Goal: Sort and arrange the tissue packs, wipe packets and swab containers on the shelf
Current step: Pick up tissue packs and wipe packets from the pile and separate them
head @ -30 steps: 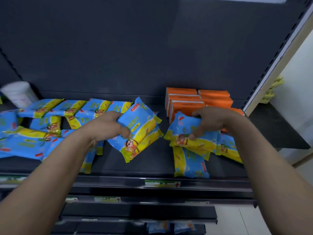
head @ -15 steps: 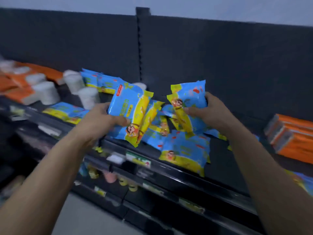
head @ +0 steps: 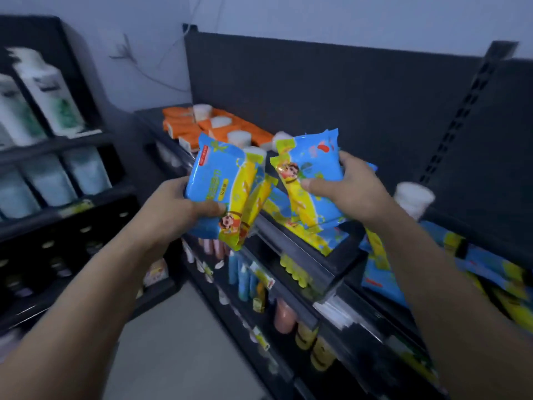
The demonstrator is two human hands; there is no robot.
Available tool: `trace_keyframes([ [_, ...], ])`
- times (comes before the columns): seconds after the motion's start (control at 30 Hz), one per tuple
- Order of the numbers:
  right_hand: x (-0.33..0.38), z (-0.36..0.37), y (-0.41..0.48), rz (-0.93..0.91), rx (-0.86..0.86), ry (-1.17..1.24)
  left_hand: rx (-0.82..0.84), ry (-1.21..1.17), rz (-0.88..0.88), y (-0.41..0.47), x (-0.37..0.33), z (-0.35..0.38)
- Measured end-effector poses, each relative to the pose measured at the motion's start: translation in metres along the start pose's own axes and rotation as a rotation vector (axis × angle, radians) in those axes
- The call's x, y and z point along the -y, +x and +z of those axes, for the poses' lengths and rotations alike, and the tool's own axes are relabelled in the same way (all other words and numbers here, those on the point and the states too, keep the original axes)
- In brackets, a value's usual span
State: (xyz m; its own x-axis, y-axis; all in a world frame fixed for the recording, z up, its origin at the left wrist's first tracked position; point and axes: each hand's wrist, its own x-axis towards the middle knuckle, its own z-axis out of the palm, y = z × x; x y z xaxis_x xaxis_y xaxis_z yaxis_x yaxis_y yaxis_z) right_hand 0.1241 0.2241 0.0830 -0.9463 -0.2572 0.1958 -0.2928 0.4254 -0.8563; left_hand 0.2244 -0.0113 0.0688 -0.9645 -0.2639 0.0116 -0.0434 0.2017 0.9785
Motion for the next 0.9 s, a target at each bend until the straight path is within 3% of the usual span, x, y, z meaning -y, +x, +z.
trace_keyframes([
  [0.17, 0.007, 0.029, 0.067, -0.056, 0.044, -0.008, -0.012, 0.029, 0.027, 0.069, 0.003, -0.027],
  [0.43, 0.004, 0.039, 0.182, -0.003, -0.068, -0.066, 0.112, 0.047, 0.081, 0.199, -0.007, -0.039],
  [0.63, -0.003, 0.018, 0.218, 0.079, -0.234, -0.163, 0.268, 0.005, 0.128, 0.29, -0.013, -0.02],
  [0.9, -0.015, -0.009, 0.223, 0.296, -0.552, -0.462, 0.613, 0.001, 0.223, 0.38, -0.028, 0.032],
])
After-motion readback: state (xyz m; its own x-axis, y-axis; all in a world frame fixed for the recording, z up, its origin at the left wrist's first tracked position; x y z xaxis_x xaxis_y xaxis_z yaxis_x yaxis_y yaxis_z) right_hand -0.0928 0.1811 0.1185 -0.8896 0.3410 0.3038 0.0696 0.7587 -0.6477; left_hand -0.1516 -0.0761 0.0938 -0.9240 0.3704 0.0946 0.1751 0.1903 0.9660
